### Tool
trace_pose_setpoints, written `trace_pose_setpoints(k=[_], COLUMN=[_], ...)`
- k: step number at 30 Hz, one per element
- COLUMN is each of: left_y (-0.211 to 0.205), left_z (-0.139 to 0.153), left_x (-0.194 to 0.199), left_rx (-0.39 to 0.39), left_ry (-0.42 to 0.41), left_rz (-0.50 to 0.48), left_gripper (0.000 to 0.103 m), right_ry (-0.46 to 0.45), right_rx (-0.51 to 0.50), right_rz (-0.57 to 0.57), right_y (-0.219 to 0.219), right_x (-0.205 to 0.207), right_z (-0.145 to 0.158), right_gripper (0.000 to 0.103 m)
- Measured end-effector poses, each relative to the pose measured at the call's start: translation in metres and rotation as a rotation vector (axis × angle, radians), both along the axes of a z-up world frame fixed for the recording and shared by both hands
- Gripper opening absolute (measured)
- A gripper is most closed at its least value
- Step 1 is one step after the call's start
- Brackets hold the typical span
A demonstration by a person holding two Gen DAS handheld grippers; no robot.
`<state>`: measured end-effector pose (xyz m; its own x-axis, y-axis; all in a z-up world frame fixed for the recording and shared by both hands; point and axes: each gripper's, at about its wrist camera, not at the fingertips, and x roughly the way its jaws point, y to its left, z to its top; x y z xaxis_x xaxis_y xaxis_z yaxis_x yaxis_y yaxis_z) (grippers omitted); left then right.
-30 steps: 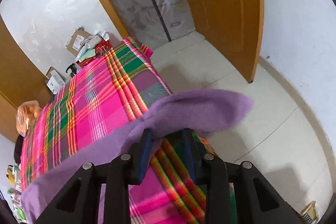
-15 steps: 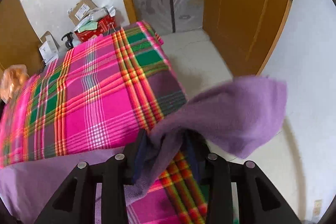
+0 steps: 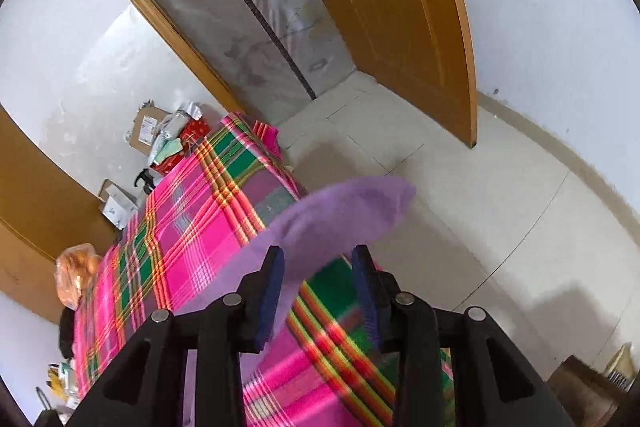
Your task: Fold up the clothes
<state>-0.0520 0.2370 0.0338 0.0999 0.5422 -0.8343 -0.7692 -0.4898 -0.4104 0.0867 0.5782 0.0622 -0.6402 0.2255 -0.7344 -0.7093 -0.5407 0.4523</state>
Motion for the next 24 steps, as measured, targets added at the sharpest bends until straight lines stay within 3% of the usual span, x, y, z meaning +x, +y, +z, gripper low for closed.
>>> trace_pose_setpoints(k=[5,8,19,21,24], left_y=[0.001,0.003,0.004,0.004,0.006], left_z=[0.0,-0.001,-0.002,-0.003,-0.004], left_x=[-0.001,-0.001,-0.004,-0.005,-0.005], left_rx=[0.001,-0.001,0.003,0.004,0.003], left_ry=[-0.006,-0.005,-0.016,-0.016,-0.015], left_rz=[0.007,0.009,0.011,0.012,0.013], left_gripper=[0.006,0.006,0.006,0.006,0.006], right_ry=[-0.023,0.011,-0.03,-0.037,-0.046], right_rx=[-0.037,-0.048,-0.02,-0.024,-0.024], right_rz=[0.102,0.131,0.13,0.122,0.109], right_y=[-0.014,-0.023,-0.025,-0.024,-0.021], right_x=[-0.01,-0.016,-0.044,-0.047,-0.042], right_z=[-0.015,-0.02,-0.022,-0.023,-0.024], right_gripper=[0.034,0.034,0.031,0.016,0.003])
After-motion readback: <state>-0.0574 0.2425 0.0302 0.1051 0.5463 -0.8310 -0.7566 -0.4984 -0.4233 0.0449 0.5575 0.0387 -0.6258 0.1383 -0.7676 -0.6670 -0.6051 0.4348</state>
